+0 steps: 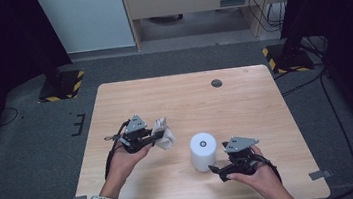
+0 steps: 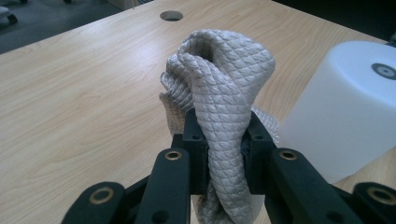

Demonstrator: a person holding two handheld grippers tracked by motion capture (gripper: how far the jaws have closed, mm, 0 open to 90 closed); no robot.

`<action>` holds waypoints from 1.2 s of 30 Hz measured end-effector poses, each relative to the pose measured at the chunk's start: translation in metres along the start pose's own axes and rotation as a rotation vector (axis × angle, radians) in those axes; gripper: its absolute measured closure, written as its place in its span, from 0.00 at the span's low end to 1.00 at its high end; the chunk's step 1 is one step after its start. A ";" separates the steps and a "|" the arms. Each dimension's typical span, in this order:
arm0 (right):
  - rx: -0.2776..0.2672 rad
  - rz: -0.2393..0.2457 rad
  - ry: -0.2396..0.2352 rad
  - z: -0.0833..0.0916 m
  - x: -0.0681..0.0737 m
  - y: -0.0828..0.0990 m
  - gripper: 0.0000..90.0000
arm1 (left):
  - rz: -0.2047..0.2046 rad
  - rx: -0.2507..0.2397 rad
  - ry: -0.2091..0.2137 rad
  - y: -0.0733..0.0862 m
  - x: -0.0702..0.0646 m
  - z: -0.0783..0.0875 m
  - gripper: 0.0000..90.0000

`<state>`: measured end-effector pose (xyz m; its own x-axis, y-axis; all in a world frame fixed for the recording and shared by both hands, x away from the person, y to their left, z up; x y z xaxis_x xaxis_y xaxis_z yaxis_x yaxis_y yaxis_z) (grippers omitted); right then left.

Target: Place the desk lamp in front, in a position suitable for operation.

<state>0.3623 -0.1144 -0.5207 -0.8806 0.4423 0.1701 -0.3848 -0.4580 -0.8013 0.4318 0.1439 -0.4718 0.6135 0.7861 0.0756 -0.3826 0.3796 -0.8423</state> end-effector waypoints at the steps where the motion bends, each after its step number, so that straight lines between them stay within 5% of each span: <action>1: 0.002 0.002 0.000 -0.001 0.000 -0.001 0.06 | -0.006 -0.001 0.010 -0.001 -0.002 0.001 0.84; 5: 0.005 0.015 0.021 -0.005 -0.004 -0.006 0.05 | -0.012 -0.010 0.033 -0.007 -0.009 0.003 0.84; 14: -0.014 0.032 -0.037 -0.017 -0.005 -0.024 0.05 | -0.060 -0.039 0.091 -0.030 -0.037 0.010 0.84; 25: -0.030 0.045 -0.052 -0.027 -0.004 -0.033 0.08 | -0.119 -0.038 0.153 -0.042 -0.067 0.013 0.83; 31: -0.029 0.049 -0.062 -0.030 -0.003 -0.035 0.09 | -0.175 -0.001 0.215 -0.047 -0.095 0.004 0.83; 36: -0.030 0.053 -0.063 -0.031 -0.001 -0.035 0.09 | -0.175 0.012 0.238 -0.048 -0.107 -0.010 0.84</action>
<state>0.3855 -0.0751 -0.5106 -0.9155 0.3681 0.1626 -0.3300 -0.4555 -0.8268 0.3913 0.0373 -0.4447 0.8149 0.5725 0.0907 -0.2642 0.5061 -0.8210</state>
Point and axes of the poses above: each handheld gripper's, and its own axes: z roughly backward along the jaws, y roughly out of its underside, x roughly to its left, the point moved 6 cm from there along -z, roughly forward along the jaws, and after that the axes turned 14 degrees about -y, right-handed, at the moved point
